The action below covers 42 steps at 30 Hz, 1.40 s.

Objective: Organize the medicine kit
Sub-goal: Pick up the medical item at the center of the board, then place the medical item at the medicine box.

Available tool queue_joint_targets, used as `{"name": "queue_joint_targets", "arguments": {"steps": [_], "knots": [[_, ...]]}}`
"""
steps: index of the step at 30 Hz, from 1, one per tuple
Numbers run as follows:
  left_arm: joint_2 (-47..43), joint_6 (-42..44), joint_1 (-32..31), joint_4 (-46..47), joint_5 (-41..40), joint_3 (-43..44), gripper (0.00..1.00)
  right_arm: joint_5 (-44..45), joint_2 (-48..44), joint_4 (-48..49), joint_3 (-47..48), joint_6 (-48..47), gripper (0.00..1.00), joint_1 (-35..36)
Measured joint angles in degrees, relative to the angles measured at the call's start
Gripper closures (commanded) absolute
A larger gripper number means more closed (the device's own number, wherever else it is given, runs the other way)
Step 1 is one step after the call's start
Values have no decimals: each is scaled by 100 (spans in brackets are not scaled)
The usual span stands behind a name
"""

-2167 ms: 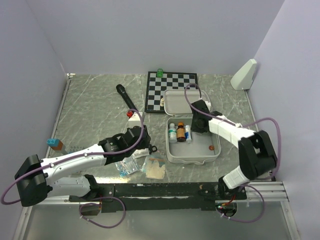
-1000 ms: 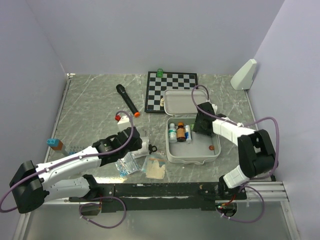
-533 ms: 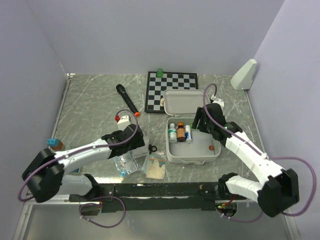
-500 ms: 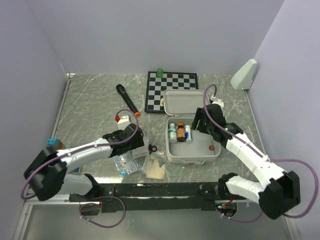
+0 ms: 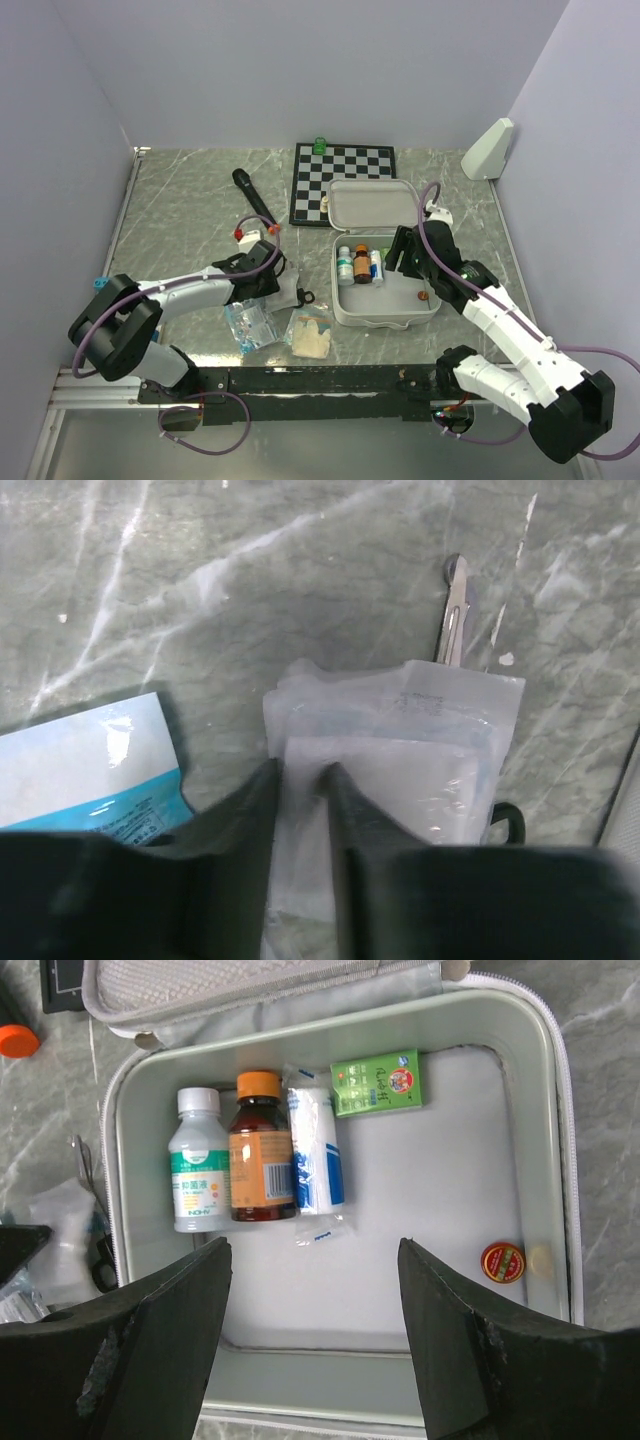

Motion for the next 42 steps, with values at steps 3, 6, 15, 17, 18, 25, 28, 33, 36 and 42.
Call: {"name": "queue_joint_targets", "arguments": {"steps": [3,6,15,17,18,25,28,33,36,42], "knots": [[55,61,13,146,116,0,98,-7,-9,-17,-37,-28,26,0],[48,66,13,181,146,0,99,-4,-26,-42,-39,-35,26,0],[-1154,83,13,-431,98,127,99,-9,-260,-192,13,-48,26,0],[-1550,87,7,-487,114,337,99,-11,-319,-271,83,-50,26,0],[-1727,90,-7,-452,138,492,99,-11,-348,-299,127,-50,25,0],[-981,66,-680,-111,282,1777,99,79,-520,-557,579,-50,23,0],[109,68,-1126,129,407,2632,99,271,-732,-603,577,-22,22,-2],[1602,35,-1414,354,713,3637,99,612,-986,-807,544,177,21,-2],[2382,-13,-1458,367,820,4238,99,793,-1165,-916,476,282,21,-4],[3585,-109,-1611,424,1005,5239,96,999,-1733,-1012,151,354,21,-7]]}}
